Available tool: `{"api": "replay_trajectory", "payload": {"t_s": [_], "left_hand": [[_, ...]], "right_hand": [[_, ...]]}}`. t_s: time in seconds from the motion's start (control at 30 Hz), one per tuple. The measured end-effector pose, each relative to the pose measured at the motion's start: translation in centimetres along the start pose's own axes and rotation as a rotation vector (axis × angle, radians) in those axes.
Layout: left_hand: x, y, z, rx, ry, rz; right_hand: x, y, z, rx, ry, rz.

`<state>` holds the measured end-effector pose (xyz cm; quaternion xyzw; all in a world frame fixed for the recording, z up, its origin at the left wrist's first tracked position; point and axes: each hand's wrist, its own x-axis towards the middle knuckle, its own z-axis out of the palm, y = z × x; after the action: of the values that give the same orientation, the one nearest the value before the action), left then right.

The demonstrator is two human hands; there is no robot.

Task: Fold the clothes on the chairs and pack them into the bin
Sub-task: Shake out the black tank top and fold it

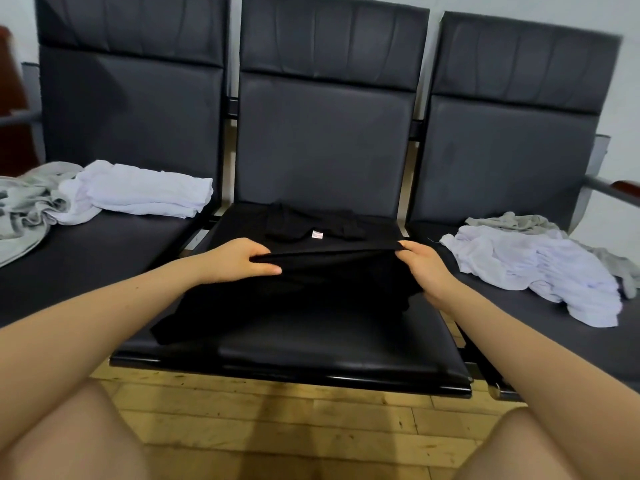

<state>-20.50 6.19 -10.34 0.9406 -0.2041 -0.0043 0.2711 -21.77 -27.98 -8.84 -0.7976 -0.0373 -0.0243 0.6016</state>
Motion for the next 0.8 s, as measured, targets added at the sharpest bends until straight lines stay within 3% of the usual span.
{"api": "replay_trajectory", "payload": {"t_s": [0.17,0.4,0.63,0.7,0.8], "left_hand": [[-2.3,-1.9,0.2,-0.157,0.021,-0.099],[-6.3,0.4,0.4,-0.229,0.079,-0.171],[-9.6,3.2,0.2,-0.271,-0.241,-0.230],[-9.4,3.3,-0.1,-0.249,-0.235,-0.224],[-8.2,2.5,-1.2,-0.089,-0.088,-0.204]], "right_hand": [[-0.7,0.6,-0.5,-0.008,-0.066,0.024],[-3.4,0.7,-1.5,-0.129,-0.173,0.104],[-6.0,0.2,-2.5,-0.331,-0.503,0.373],[-6.1,0.0,-2.7,-0.338,-0.473,0.332],[-5.2,0.0,-2.7,-0.257,-0.273,0.189]]}}
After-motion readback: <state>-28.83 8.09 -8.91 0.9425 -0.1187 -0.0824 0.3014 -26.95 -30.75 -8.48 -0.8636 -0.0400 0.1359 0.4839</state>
